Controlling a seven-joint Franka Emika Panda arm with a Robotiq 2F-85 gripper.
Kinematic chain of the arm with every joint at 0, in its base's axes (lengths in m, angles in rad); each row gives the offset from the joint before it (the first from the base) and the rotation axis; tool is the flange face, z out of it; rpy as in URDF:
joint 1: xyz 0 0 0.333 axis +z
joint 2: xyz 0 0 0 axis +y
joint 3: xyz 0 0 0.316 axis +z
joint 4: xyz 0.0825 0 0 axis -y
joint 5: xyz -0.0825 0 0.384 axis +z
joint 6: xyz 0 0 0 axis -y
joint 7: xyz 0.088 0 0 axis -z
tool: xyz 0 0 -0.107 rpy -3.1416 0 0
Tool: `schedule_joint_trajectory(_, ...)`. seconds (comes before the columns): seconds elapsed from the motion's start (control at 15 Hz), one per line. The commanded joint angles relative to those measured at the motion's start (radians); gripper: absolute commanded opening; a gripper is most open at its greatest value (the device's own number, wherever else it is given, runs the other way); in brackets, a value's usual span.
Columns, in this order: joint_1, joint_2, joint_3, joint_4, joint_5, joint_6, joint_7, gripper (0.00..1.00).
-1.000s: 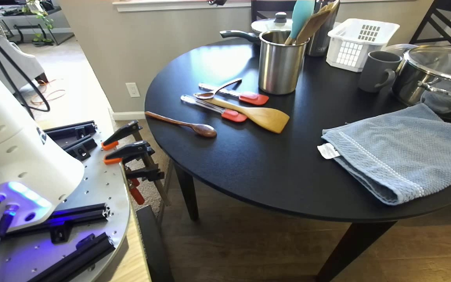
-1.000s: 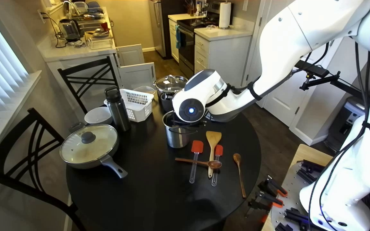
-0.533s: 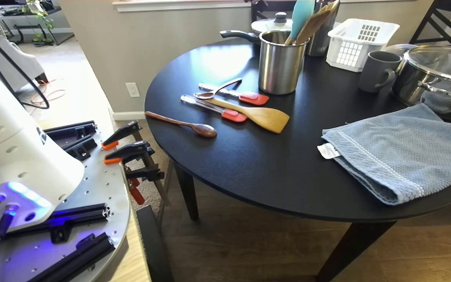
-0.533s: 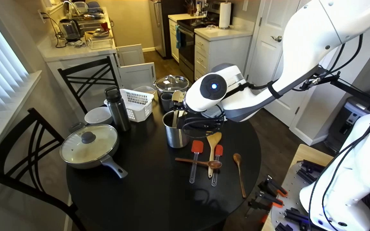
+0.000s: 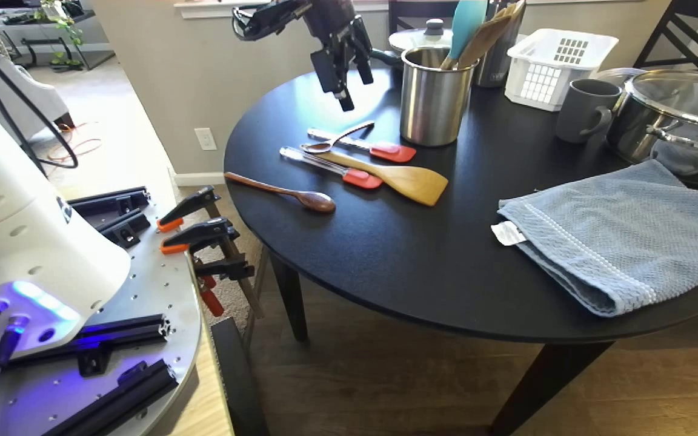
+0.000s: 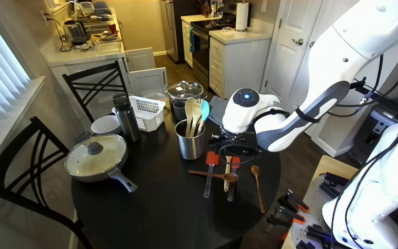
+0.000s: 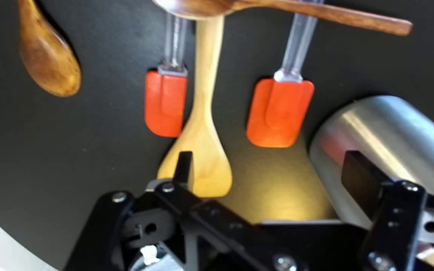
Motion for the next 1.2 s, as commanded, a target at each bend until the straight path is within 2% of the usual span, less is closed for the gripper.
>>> schedule_joint_trajectory(0.0,-0.028,0.041,-0.004,-0.054,0.234,0.033,-0.186,1.00)
schedule_joint_trajectory(0.2,-0.048,0.111,0.005,-0.032,0.390,0.012,-0.289,1.00)
schedule_joint_trajectory(0.27,-0.025,0.140,-0.025,-0.016,0.443,0.007,-0.322,1.00)
schedule_joint_trajectory(0.47,-0.028,0.204,-0.035,0.024,0.583,-0.008,-0.416,1.00)
schedule_joint_trajectory(0.67,-0.015,0.242,-0.058,0.058,0.650,-0.021,-0.462,1.00)
schedule_joint_trajectory(1.0,0.000,0.280,-0.084,0.087,0.682,-0.011,-0.488,1.00)
schedule_joint_trajectory(1.07,0.002,0.288,-0.086,0.091,0.687,-0.010,-0.490,0.75)
schedule_joint_trajectory(1.13,0.002,0.295,-0.086,0.095,0.691,-0.008,-0.493,0.73)
